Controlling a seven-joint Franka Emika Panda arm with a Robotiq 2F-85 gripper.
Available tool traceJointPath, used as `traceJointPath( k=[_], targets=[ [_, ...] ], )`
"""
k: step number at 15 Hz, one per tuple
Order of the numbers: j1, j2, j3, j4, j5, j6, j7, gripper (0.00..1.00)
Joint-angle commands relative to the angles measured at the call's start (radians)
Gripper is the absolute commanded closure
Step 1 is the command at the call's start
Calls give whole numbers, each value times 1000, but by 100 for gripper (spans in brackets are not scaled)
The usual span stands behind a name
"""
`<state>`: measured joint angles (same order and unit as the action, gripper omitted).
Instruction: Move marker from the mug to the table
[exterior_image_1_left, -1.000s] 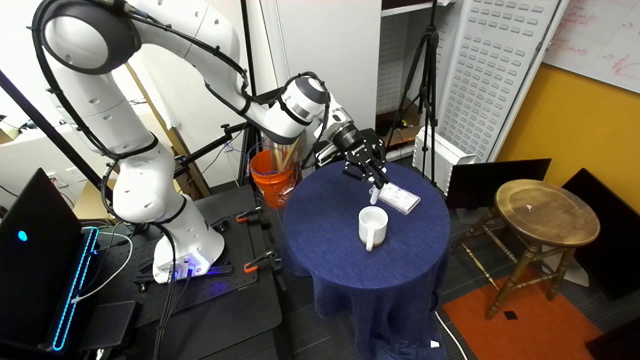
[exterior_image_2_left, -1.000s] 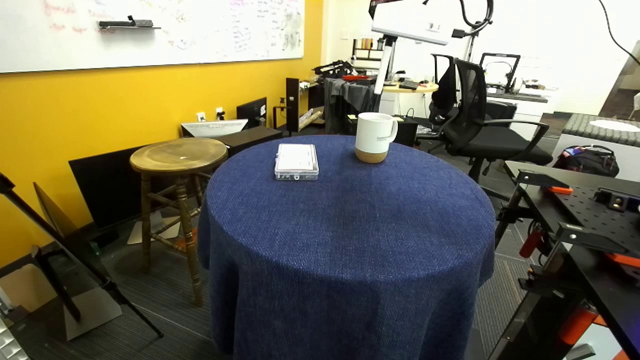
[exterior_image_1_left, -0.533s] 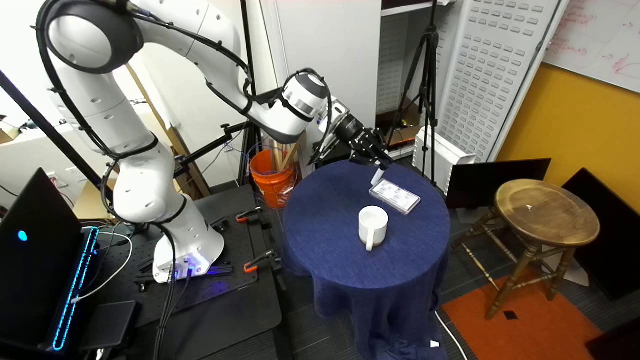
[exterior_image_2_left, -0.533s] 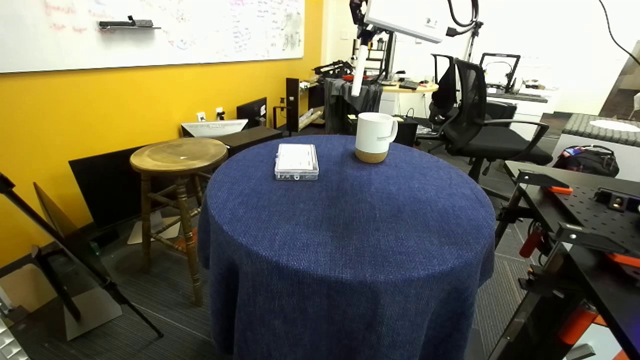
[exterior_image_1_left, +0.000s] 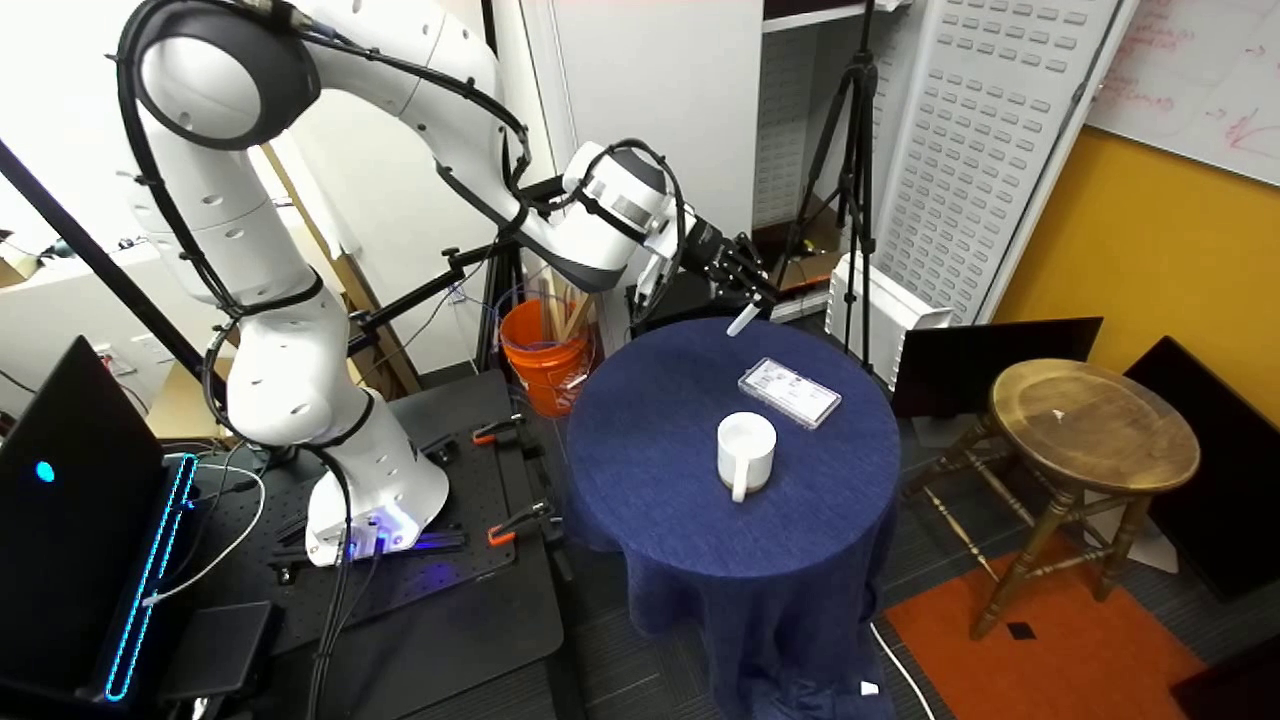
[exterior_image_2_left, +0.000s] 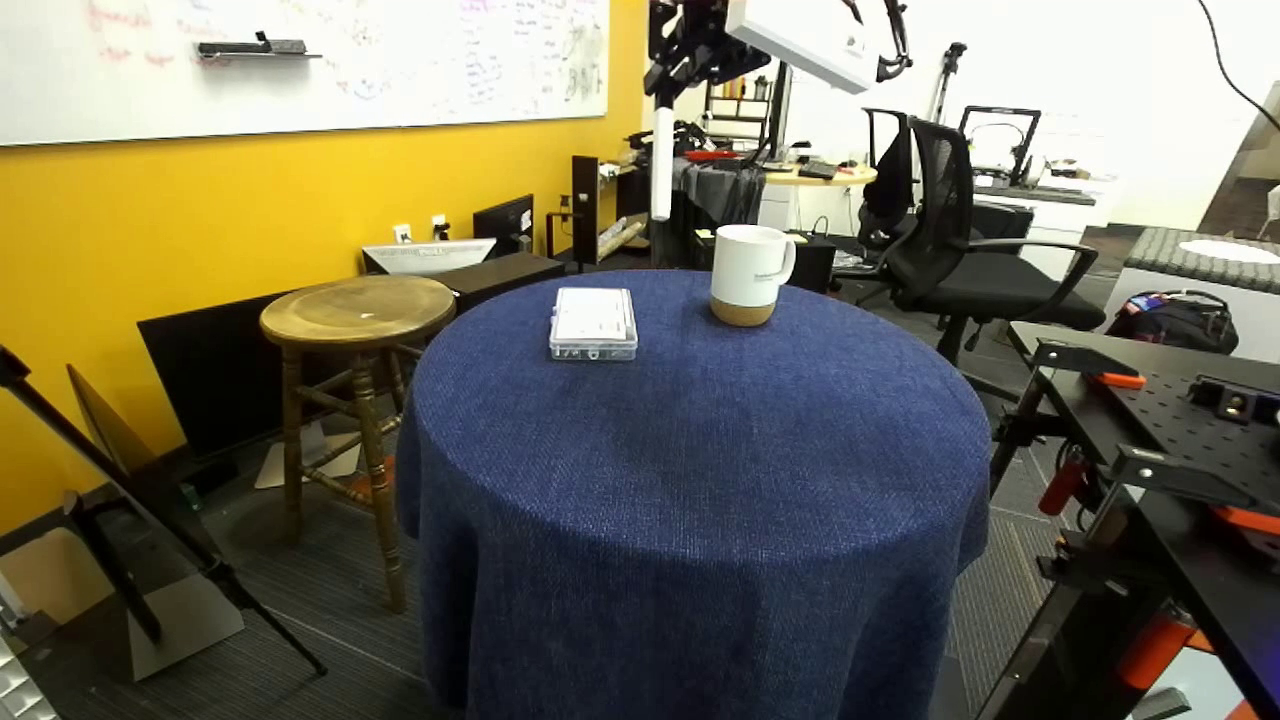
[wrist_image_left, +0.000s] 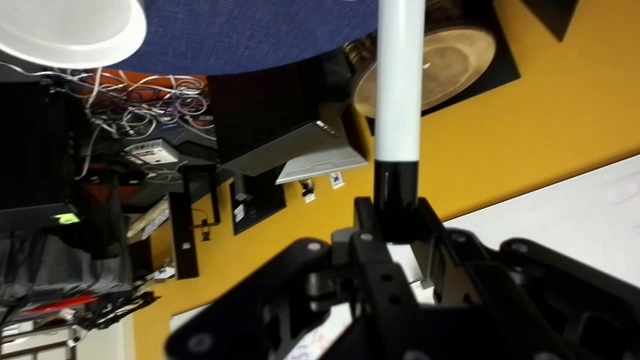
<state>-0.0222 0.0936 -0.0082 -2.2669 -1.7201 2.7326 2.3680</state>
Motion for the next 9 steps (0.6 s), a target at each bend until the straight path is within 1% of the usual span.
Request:
traceJointPath(
  k=[1, 4, 6, 9],
  targets=[
    [-8, 63, 3, 81, -98, 184, 9, 95],
    [-11, 117, 6, 145, -161, 346, -13, 95],
    [-13, 160, 5, 185, -178, 439, -60, 95],
    [-7, 225, -6, 219, -155, 556, -186, 95]
  ],
)
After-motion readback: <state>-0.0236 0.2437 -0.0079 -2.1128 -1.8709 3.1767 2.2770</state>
